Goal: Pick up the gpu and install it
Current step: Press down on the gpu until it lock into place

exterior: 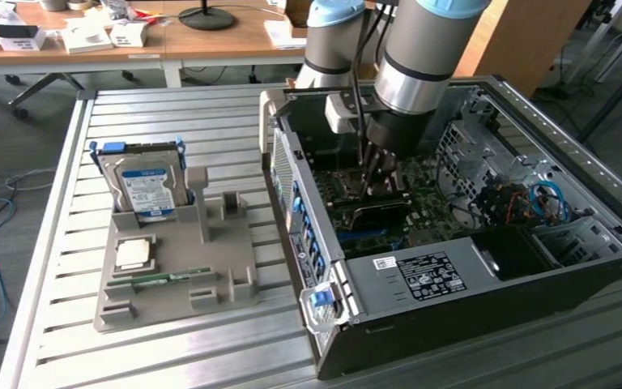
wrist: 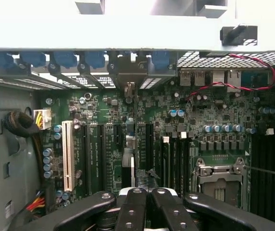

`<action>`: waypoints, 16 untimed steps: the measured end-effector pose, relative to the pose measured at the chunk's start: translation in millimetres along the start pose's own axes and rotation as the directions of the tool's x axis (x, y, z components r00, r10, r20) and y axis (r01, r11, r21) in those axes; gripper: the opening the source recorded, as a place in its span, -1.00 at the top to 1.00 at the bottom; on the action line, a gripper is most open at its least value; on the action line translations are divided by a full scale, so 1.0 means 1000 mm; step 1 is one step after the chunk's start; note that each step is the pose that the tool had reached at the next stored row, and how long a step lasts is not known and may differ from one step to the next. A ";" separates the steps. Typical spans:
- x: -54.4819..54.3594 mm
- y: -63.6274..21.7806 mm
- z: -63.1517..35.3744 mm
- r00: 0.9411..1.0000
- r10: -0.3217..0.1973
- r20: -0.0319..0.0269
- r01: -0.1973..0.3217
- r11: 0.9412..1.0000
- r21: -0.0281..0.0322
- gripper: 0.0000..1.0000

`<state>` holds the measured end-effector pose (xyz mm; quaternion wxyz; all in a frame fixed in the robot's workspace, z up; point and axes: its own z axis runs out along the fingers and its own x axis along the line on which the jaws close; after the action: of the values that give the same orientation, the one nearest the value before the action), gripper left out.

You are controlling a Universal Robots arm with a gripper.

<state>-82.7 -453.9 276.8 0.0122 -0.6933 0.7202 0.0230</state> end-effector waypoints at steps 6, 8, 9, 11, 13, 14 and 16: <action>0.000 -0.0001 0.0029 1.000 0.000 0.000 0.000 1.000 0.000 0.79; 0.000 -0.0001 0.0030 1.000 0.000 0.000 0.000 1.000 0.000 0.79; 0.000 0.0000 0.0030 1.000 0.000 0.000 0.000 1.000 0.000 0.79; 0.000 0.0000 0.0030 1.000 0.000 0.000 0.000 1.000 0.000 0.79; 0.000 -0.0001 0.0032 1.000 0.000 0.000 0.000 1.000 0.000 0.79; 0.001 -0.0001 0.0040 1.000 0.000 0.000 0.000 1.000 0.000 0.79; 0.001 -0.0001 0.0059 1.000 0.000 0.000 0.000 1.000 0.000 0.79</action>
<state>-82.6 -454.3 270.9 0.0123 -0.6933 0.7202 0.0229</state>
